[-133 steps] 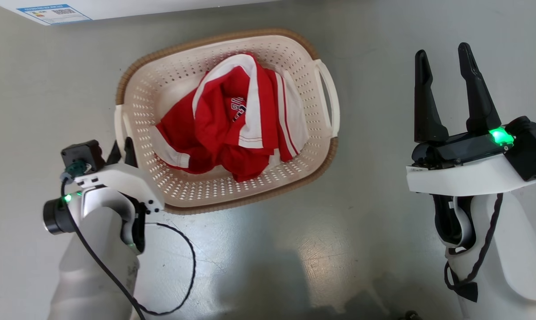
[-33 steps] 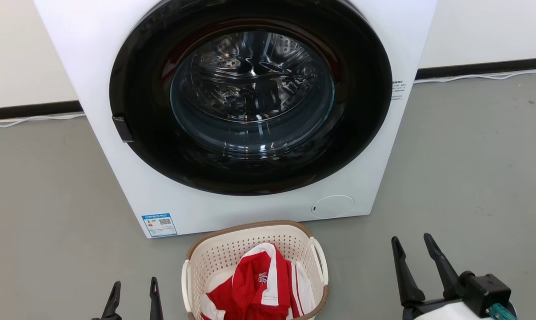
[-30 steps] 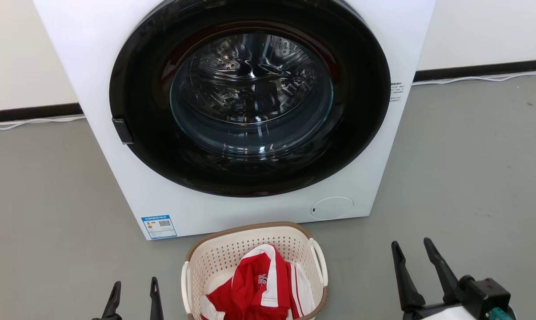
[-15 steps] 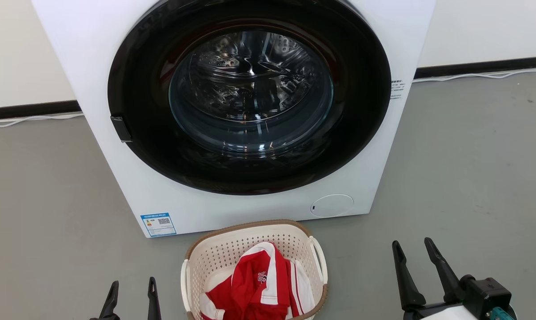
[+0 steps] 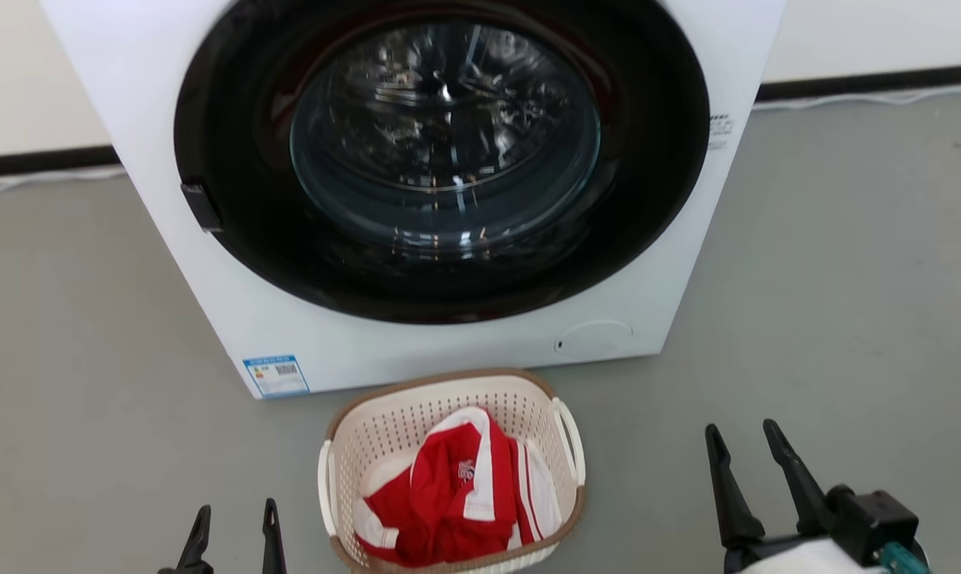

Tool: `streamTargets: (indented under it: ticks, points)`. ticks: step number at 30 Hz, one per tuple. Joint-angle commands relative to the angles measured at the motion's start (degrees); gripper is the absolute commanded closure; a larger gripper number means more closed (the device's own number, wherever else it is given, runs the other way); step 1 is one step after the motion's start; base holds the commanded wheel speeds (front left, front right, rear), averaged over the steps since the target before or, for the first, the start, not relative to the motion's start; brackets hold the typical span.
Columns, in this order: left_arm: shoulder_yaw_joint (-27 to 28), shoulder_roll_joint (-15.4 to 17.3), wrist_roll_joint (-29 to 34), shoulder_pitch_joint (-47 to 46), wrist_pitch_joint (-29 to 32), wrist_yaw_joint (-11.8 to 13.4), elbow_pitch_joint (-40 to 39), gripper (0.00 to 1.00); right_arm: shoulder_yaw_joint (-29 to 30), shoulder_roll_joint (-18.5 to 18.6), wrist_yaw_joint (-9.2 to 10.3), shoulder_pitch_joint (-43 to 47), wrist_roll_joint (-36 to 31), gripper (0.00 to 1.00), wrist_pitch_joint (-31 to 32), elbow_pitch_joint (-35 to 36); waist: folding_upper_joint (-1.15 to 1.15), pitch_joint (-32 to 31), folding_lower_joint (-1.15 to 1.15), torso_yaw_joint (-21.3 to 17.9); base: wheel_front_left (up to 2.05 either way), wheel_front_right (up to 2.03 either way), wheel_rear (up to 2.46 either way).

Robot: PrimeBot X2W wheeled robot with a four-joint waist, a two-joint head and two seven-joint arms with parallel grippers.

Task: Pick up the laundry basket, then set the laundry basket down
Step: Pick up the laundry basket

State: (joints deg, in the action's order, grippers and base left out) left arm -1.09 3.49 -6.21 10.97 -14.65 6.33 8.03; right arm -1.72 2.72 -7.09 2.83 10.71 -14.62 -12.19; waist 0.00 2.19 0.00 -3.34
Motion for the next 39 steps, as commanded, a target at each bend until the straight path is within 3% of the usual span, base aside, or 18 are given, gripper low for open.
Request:
streamTargets:
  ticks: [1,13,27,39]
  points:
    - [1.78,0.16,-0.25,-3.23,-0.35,-0.19,-0.89,0.00,-1.10,0.16,-0.40,-3.10,0.45,0.00,-0.38,0.98,0.00,1.06,0.00,0.04,0.00,0.00,0.00]
    - [1.01,0.35,-0.08,-13.80,-0.35,-2.28,5.23,0.00,-0.41,0.16,-0.40,-11.66,0.63,0.00,-0.38,-3.30,0.00,12.18,0.00,0.85,0.00,0.00,0.00]
    - [2.02,0.05,-1.04,-34.55,-0.35,-4.85,22.24,0.00,1.92,0.16,-0.40,-27.78,-1.15,0.00,-0.38,-13.43,0.00,30.02,0.00,3.19,0.00,0.00,0.00]
    - [2.42,-0.44,-2.67,-43.91,-0.35,-6.43,33.21,0.00,0.36,0.16,-0.40,-37.75,-1.84,0.00,-0.38,-23.67,0.00,38.03,0.00,4.83,0.00,0.00,0.00]
